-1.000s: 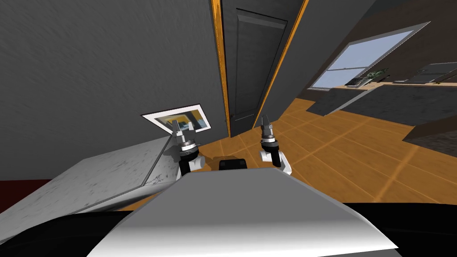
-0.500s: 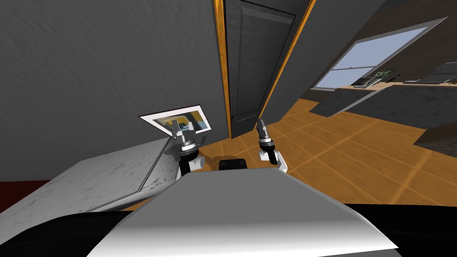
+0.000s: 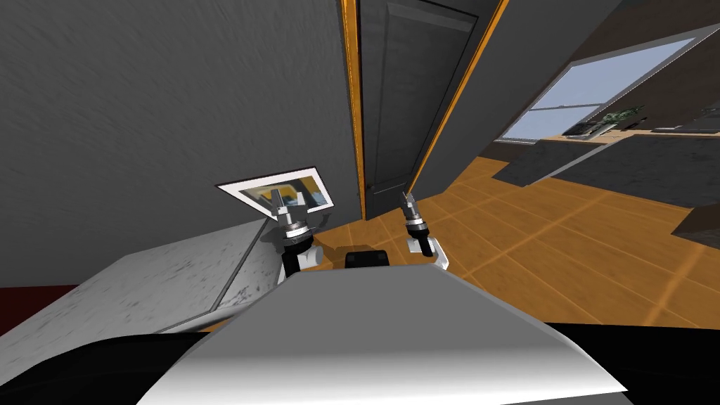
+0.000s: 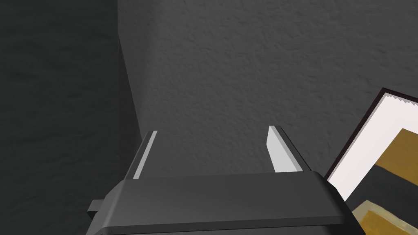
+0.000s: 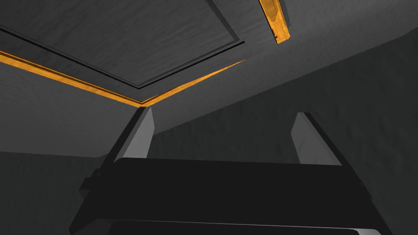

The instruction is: Pull the door open

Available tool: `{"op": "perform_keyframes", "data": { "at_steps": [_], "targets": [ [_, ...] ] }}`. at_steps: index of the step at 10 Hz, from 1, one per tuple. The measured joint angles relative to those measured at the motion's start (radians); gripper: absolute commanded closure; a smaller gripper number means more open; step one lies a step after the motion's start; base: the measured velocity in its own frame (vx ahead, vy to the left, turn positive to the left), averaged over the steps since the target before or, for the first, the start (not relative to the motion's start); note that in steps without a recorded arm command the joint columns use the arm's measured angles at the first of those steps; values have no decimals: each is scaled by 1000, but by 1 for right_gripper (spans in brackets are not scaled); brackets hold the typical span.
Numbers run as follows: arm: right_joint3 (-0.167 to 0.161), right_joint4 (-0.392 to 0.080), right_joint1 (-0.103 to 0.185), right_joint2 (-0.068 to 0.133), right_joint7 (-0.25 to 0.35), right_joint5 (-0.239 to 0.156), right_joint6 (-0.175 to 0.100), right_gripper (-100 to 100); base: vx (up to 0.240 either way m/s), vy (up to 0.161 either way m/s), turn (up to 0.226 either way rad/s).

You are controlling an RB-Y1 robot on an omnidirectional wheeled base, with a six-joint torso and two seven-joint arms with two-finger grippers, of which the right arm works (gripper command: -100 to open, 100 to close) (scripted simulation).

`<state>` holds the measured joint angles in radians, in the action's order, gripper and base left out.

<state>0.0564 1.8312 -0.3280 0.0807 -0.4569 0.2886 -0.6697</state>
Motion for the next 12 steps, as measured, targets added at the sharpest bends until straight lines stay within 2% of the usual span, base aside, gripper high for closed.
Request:
{"op": "perform_keyframes", "data": {
  "at_steps": [1, 7, 8, 10, 12],
  "targets": [
    [8, -28, 8, 6, -18, 9, -4, -100, 104, 8, 20],
    [33, -181, 49, 2, -127, 65, -36, -100, 80, 13, 23],
    [43, -221, 63, 7, -145, 72, -43, -100, 100, 7, 26],
    [50, -266, 65, 2, -187, 95, -56, -100, 105, 19, 22],
    [64, -333, 86, 2, -230, 116, -72, -100, 106, 4, 25]
  ]
}}
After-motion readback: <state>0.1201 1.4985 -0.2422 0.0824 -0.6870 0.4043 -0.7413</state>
